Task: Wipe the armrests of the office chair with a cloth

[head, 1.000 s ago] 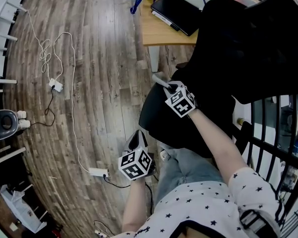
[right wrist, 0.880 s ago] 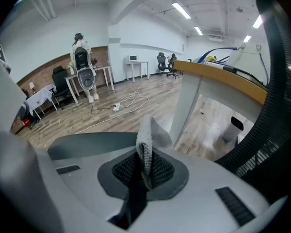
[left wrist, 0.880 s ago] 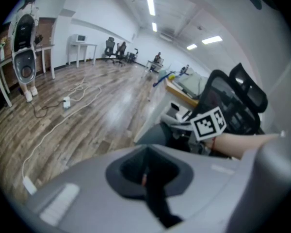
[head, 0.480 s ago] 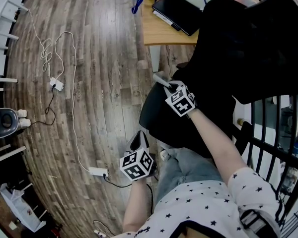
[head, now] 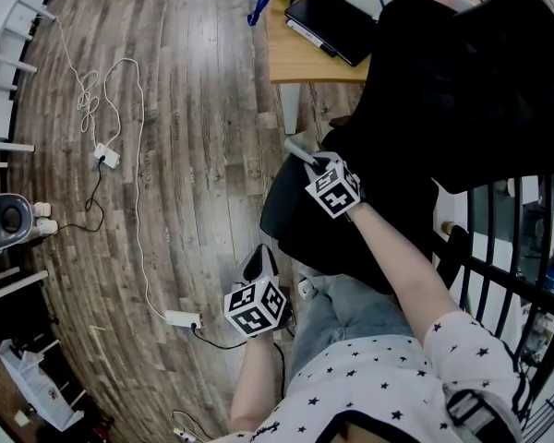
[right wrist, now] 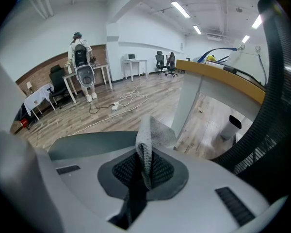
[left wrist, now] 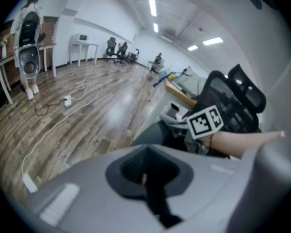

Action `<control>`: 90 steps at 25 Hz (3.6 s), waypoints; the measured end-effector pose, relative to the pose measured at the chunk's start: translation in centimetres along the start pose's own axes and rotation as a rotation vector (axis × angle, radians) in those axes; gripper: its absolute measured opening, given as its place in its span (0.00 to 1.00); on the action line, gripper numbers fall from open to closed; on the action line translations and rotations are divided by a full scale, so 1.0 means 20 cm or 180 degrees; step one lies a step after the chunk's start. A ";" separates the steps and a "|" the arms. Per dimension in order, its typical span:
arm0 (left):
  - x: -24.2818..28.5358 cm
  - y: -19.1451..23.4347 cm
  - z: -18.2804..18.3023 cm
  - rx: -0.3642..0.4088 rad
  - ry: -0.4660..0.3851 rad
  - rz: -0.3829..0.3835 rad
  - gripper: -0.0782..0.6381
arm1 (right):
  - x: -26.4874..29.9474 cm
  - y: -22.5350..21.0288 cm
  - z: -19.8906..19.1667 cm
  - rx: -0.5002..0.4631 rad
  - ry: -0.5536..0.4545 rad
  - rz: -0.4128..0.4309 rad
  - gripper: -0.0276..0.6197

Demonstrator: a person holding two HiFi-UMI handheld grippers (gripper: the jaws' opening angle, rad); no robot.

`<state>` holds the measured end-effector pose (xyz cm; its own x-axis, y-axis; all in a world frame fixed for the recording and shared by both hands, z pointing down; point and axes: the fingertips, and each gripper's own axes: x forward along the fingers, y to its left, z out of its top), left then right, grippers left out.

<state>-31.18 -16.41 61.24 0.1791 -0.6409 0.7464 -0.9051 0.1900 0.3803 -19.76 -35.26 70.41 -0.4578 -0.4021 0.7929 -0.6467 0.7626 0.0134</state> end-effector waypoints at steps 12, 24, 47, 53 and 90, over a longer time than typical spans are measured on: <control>-0.04 0.01 -0.04 -0.0026 -0.0012 0.0023 0.12 | -0.01 0.12 -0.02 -0.0051 0.0000 0.0121 0.08; -0.09 0.00 -0.06 -0.0038 -0.0060 0.0033 0.12 | -0.05 0.27 -0.04 -0.0128 -0.0008 0.0242 0.08; -0.16 -0.03 -0.11 -0.0057 -0.0103 0.0059 0.12 | -0.09 0.57 -0.10 -0.0386 0.0067 0.0587 0.08; -0.17 -0.03 -0.14 -0.0068 -0.0105 0.0065 0.12 | -0.10 0.65 -0.11 -0.0435 0.0072 0.0694 0.08; -0.31 0.05 -0.25 -0.0121 -0.0128 0.0057 0.12 | -0.18 1.03 -0.17 -0.0616 0.0092 0.0978 0.08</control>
<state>-31.26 -8.57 59.62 0.1465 -0.6664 0.7310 -0.8927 0.2293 0.3880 -29.36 -16.28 69.87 -0.5935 -0.1270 0.7947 -0.3530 0.9285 -0.1152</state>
